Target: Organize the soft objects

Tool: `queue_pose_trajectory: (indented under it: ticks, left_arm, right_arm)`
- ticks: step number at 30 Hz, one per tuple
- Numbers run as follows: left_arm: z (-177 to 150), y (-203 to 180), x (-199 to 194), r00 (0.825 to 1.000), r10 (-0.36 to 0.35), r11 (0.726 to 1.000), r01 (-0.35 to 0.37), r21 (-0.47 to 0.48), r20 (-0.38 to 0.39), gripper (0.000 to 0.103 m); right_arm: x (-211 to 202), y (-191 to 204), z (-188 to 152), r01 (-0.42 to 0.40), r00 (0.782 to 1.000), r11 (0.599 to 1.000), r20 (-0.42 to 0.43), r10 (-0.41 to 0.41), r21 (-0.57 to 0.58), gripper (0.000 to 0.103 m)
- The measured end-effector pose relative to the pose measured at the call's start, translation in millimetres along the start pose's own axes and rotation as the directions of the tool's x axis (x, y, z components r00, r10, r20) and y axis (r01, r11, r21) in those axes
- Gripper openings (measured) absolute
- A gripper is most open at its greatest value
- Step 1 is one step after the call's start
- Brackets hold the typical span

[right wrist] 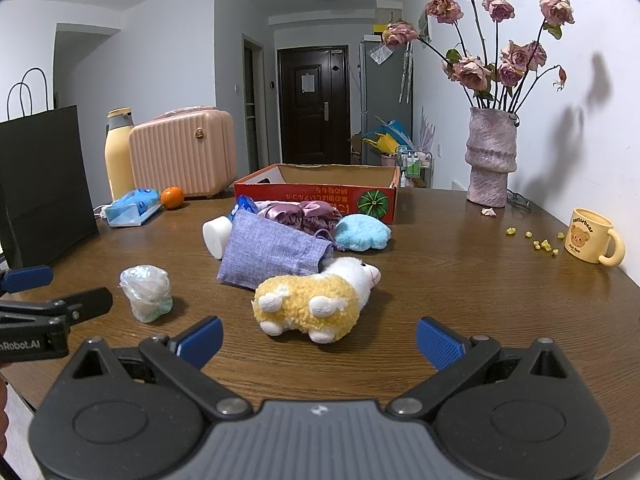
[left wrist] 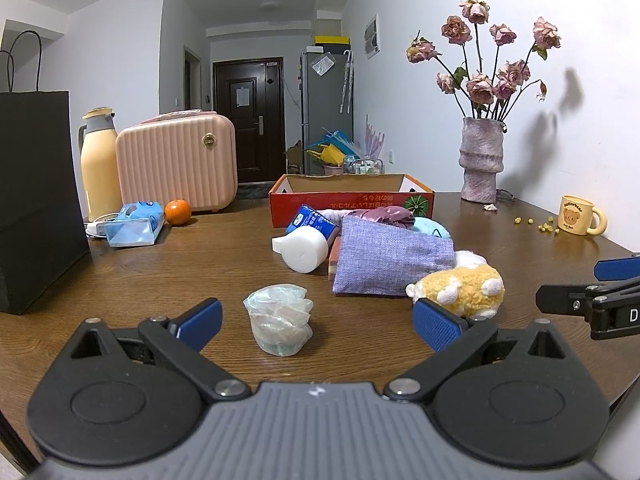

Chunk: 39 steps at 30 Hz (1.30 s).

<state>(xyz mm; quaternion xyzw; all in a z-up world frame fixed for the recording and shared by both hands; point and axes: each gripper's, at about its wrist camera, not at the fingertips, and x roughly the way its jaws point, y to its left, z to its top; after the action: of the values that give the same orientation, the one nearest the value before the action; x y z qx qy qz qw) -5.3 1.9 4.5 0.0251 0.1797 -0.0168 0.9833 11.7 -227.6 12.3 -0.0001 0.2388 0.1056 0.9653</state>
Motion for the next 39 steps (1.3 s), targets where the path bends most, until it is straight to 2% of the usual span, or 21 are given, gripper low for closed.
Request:
queue_pose_trajectory:
  ticks: [19,39]
  left_arm:
    - [-0.6,7.9,15.1,1.0,0.01,1.0,-0.01,-0.016,-0.015,0.103]
    - [-2.5,23.3,46.1,0.997,0.035,0.999,-0.038,-0.033,-0.064,0.103]
  right_arm:
    - [16.6,3.7,4.3,0.008,1.0,1.0,-0.018,-0.008,-0.024,0.103]
    - [71.0,13.0,10.9,-0.001,0.996,0.999,-0.091,-0.004,-0.052,0.103]
